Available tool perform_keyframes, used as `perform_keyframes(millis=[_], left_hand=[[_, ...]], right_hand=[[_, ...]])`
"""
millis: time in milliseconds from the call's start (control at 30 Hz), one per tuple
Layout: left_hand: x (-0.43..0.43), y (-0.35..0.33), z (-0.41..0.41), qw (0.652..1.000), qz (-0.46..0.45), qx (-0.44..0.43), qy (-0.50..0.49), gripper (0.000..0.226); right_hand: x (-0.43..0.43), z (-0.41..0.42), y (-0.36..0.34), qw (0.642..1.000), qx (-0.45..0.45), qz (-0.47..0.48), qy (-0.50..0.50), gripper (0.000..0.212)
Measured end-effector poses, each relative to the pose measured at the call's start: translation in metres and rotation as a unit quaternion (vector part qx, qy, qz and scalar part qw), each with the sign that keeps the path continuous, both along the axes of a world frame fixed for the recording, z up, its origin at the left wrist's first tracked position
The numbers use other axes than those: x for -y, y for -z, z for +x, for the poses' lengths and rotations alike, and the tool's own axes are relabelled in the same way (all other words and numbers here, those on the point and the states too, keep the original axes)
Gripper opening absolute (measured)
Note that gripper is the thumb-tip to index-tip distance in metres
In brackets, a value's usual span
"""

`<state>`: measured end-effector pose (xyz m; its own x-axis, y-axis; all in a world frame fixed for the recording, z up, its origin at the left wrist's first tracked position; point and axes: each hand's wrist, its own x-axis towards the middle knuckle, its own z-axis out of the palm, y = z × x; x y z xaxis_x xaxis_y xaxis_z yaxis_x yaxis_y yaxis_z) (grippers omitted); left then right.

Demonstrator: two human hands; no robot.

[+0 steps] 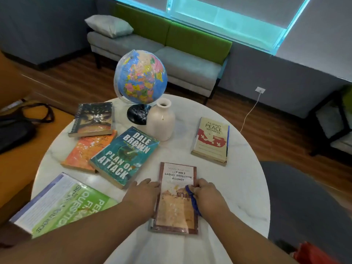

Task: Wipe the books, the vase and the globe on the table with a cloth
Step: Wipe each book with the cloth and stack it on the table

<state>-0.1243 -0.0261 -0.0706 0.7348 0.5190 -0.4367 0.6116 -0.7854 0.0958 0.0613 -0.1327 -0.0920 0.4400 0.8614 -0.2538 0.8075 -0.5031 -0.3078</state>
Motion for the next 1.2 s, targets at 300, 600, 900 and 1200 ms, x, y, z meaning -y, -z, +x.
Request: perform_keyframes(millis=[300, 600, 900, 1200], left_hand=[[0.011, -0.002, 0.005, 0.999, -0.009, -0.031, -0.044, 0.079], [0.011, -0.003, 0.005, 0.998, -0.004, -0.037, -0.050, 0.080], [0.009, -0.002, 0.002, 0.998, -0.019, -0.030, -0.049, 0.083], [0.007, -0.001, 0.002, 0.999, -0.017, -0.032, -0.038, 0.082]], right_hand=[[-0.002, 0.033, 0.014, 0.978, 0.083, -0.007, -0.189, 0.014], [-0.016, 0.032, -0.005, 0.979, 0.018, -0.035, -0.202, 0.023], [-0.039, 0.042, -0.009, 0.994, -0.097, 0.052, 0.018, 0.009], [-0.052, 0.027, -0.008, 0.992, -0.112, 0.013, 0.054, 0.009]])
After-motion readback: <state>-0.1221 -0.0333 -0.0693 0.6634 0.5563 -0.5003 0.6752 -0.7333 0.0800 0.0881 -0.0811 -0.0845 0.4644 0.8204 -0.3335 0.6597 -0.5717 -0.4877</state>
